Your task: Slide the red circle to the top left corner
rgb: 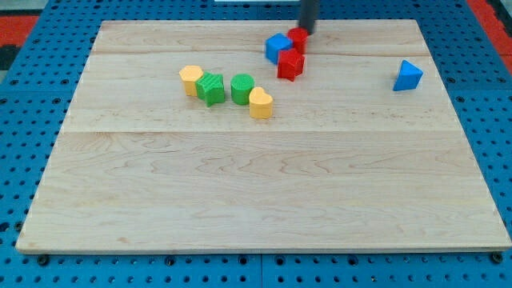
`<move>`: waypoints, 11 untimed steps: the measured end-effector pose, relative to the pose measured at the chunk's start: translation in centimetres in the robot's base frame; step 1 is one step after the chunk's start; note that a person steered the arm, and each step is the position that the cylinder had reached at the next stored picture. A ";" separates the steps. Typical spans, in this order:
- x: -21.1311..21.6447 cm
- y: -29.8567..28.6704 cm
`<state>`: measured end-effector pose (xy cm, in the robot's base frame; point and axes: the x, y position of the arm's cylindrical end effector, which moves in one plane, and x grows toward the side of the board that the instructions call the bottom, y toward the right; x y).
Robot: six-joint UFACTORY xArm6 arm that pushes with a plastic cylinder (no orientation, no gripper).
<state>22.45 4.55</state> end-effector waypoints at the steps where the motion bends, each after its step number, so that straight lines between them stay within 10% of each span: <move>1: 0.1 -1.0; 3: 5.1 0.2; 6: 0.5 -18.1; 7: 0.8 -12.5; 11: 2.6 -22.2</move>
